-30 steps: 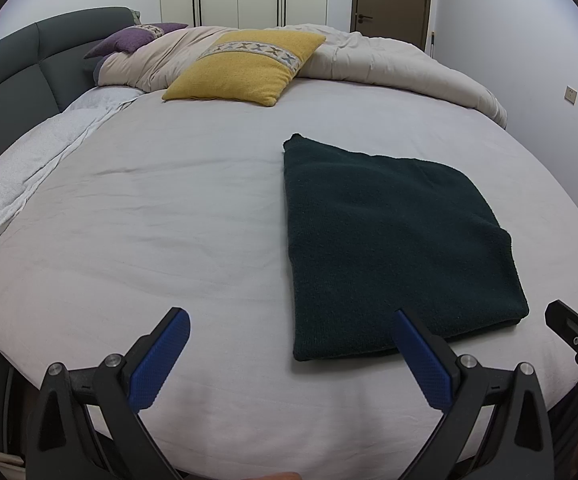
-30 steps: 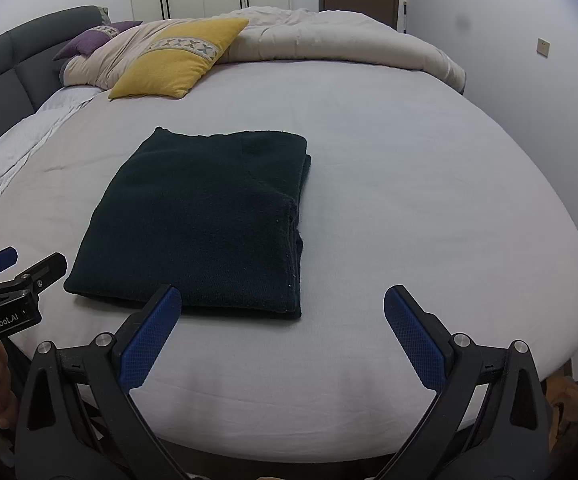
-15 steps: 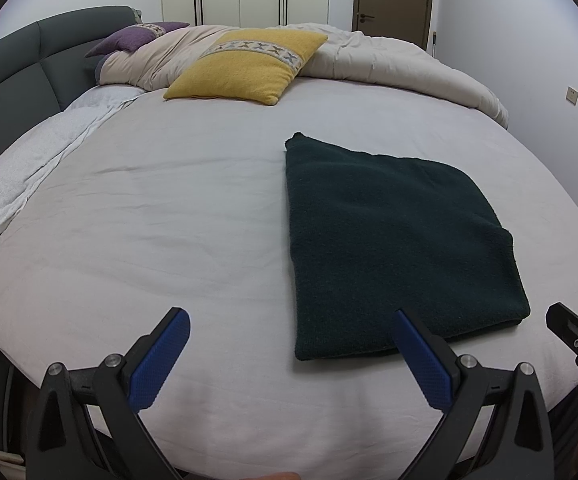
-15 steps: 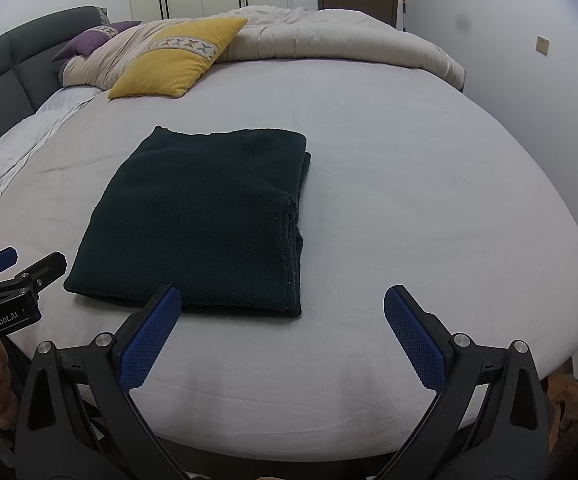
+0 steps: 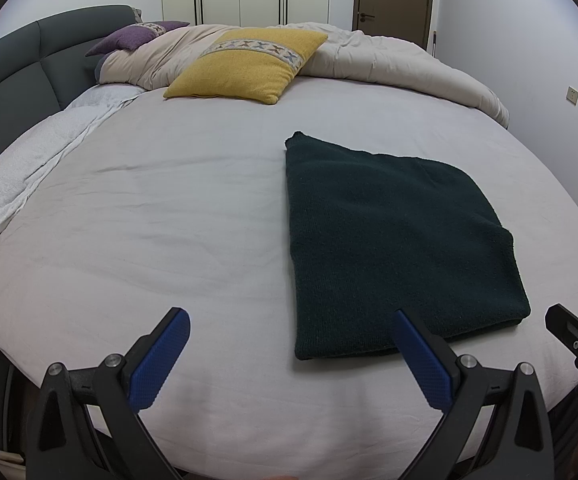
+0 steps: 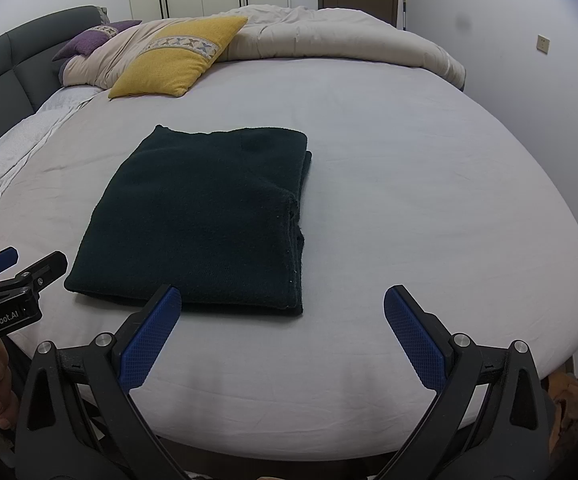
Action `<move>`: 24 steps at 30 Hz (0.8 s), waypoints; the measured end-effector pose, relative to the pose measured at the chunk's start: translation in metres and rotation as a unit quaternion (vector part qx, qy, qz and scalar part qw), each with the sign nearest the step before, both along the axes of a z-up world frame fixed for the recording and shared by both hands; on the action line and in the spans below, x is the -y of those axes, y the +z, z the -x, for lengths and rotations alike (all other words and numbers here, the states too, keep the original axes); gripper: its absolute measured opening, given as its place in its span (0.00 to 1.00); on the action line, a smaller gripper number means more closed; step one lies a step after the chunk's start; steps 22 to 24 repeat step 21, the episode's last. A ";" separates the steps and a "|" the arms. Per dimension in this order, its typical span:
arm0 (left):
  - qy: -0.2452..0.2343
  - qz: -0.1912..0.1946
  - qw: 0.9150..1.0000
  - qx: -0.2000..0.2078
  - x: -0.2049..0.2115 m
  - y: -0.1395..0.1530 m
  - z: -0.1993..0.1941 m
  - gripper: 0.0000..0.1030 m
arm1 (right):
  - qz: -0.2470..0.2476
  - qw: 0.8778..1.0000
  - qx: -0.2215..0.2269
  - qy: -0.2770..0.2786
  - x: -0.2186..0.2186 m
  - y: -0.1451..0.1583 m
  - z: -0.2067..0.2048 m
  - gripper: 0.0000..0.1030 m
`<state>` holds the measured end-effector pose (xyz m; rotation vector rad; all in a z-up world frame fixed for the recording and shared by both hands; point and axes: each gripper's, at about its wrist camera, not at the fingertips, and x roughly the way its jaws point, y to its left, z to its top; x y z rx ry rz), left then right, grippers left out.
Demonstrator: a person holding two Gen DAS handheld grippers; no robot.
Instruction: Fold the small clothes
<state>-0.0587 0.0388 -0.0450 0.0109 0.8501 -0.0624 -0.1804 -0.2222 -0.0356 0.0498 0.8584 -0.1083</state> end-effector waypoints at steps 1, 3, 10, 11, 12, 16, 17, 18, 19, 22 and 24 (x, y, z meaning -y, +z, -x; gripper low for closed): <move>0.000 0.000 1.000 0.000 0.000 0.000 0.000 1.00 | 0.000 1.000 0.000 0.000 0.000 0.000 0.000 1.00; 0.000 0.000 1.000 0.000 0.000 0.000 0.000 1.00 | -0.001 1.000 0.000 0.000 0.000 0.000 0.000 1.00; 0.000 0.000 1.000 -0.001 0.000 -0.001 0.001 1.00 | -0.003 1.000 -0.001 -0.001 -0.001 -0.001 0.002 1.00; 0.001 0.000 1.000 -0.001 0.000 -0.001 0.001 1.00 | -0.002 1.000 -0.001 -0.001 0.000 -0.001 0.001 1.00; 0.000 0.001 1.000 -0.002 0.000 -0.001 0.001 1.00 | -0.003 1.000 -0.001 -0.001 -0.001 -0.001 0.002 1.00; -0.001 0.003 1.000 -0.004 0.000 -0.004 0.001 1.00 | -0.003 1.000 -0.001 0.000 -0.001 -0.001 0.002 1.00; -0.001 0.002 1.000 -0.004 0.000 -0.004 0.001 1.00 | -0.003 1.000 -0.002 -0.001 -0.002 -0.002 0.003 1.00; 0.000 0.001 1.000 -0.002 0.000 -0.003 0.000 1.00 | -0.003 1.000 -0.002 -0.001 -0.002 -0.002 0.003 1.00; 0.001 -0.001 1.000 -0.001 0.000 -0.004 0.001 1.00 | -0.004 1.000 -0.002 -0.001 -0.003 -0.003 0.004 1.00; 0.001 -0.003 1.000 -0.001 0.001 -0.006 0.001 1.00 | -0.005 1.000 -0.002 -0.001 -0.004 -0.003 0.005 1.00; 0.001 -0.003 1.000 -0.001 0.001 -0.006 0.001 1.00 | -0.005 1.000 -0.002 -0.001 -0.004 -0.003 0.005 1.00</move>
